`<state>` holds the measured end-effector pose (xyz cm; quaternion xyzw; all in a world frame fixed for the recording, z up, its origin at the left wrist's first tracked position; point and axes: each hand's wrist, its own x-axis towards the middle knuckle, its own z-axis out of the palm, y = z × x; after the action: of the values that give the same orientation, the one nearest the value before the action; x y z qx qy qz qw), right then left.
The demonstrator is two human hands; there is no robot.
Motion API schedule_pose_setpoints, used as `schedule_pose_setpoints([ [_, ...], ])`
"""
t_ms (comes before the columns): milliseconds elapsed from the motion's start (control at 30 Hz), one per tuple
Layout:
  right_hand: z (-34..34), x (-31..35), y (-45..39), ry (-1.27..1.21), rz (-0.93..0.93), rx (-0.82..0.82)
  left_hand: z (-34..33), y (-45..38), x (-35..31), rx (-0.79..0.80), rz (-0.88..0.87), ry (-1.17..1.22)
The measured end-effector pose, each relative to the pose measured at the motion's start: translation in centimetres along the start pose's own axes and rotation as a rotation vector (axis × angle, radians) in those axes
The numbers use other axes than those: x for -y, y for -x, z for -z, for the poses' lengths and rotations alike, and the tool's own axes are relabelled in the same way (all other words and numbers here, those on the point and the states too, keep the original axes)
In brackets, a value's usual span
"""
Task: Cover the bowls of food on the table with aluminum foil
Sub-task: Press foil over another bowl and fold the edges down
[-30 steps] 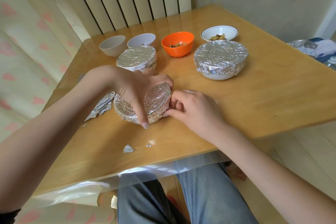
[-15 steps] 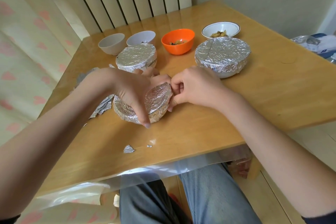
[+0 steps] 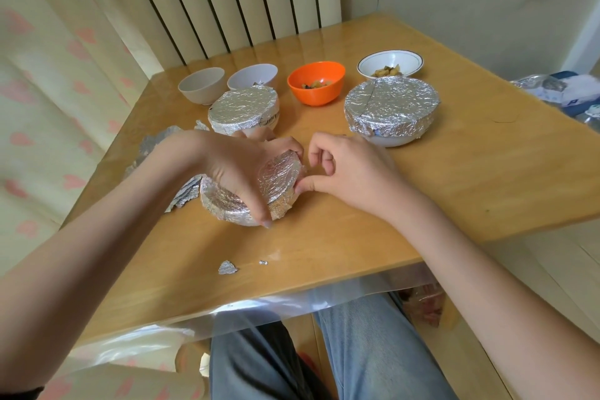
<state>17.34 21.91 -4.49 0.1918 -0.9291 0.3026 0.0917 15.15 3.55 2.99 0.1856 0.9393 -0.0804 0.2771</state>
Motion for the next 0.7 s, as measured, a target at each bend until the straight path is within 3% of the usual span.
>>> schedule_pose_setpoints([
  [200, -1.0, 1.2, 3.6, -0.006, -0.001, 0.122, -0.9, 0.9, 0.4, 0.035, 0.255, 0.121],
  [333, -2.2, 2.4, 3.2, 0.025, -0.005, 0.082, 0.0, 1.5, 0.6, -0.062, 0.043, 0.071],
  [433, -2.6, 2.3, 2.5, -0.001, -0.008, 0.051, 0.4, 1.3, 1.3, 0.031, -0.095, 0.016],
  [700, -2.3, 1.2, 0.3, -0.194, 0.034, 0.123, 0.6, 0.3, 1.8, 0.111, -0.045, 0.024],
])
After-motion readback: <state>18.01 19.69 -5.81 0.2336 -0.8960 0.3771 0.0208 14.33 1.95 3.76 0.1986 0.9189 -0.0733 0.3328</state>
